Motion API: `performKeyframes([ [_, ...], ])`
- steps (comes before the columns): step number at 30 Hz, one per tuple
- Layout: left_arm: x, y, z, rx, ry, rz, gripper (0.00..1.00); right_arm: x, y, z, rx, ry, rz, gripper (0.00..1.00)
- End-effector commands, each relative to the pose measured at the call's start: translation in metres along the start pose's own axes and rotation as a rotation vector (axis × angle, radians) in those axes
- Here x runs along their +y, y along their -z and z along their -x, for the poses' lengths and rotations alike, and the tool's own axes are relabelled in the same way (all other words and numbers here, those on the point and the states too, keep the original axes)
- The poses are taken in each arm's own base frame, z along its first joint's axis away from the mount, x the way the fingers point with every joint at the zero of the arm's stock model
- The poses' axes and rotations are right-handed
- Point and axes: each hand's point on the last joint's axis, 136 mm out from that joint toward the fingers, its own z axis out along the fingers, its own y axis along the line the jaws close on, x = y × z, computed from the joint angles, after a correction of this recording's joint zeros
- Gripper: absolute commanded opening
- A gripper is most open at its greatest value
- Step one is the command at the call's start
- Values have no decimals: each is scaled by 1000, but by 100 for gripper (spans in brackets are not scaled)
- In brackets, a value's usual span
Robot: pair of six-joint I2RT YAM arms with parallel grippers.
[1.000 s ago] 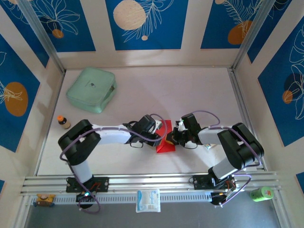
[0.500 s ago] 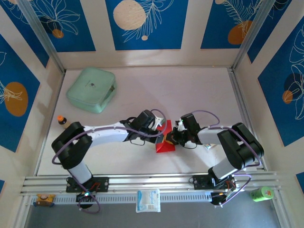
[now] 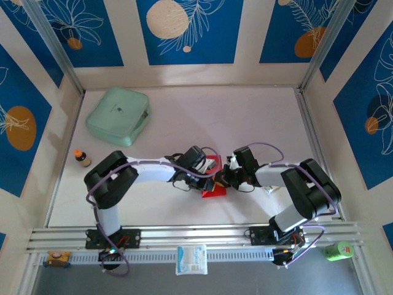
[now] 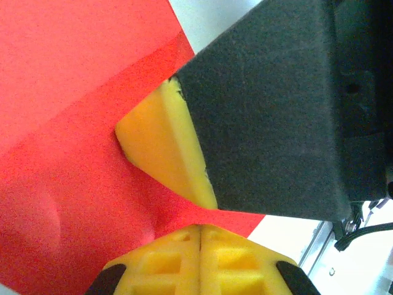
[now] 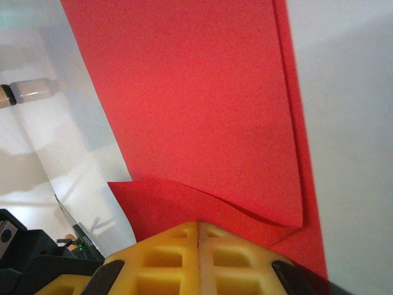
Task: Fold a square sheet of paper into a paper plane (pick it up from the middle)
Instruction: Fold the triangle a second time at the center of the table.
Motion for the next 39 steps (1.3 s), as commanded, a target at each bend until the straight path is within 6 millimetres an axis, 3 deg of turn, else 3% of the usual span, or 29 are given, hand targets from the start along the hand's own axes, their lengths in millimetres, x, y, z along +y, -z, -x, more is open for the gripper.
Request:
performKeyframes([
  [1,-4,-4,-3,18,5,-27,5,-40,-5,-15,36,-92,-153,0],
  [11,12,-6,-19,33,58,5,5,-41,-6,-15,47,-91,-157,0],
  [19,14,-5,-31,19,118,-40,5,-44,-6,-16,51,-95,-165,0],
  [33,32,9,-69,51,167,7,5,-46,-4,-16,47,-98,-173,0],
  [36,30,15,-74,35,157,4,0,-45,-3,-16,46,-96,-170,0],
  [39,18,29,-64,-29,104,-19,0,-43,-3,-15,41,-93,-164,0],
])
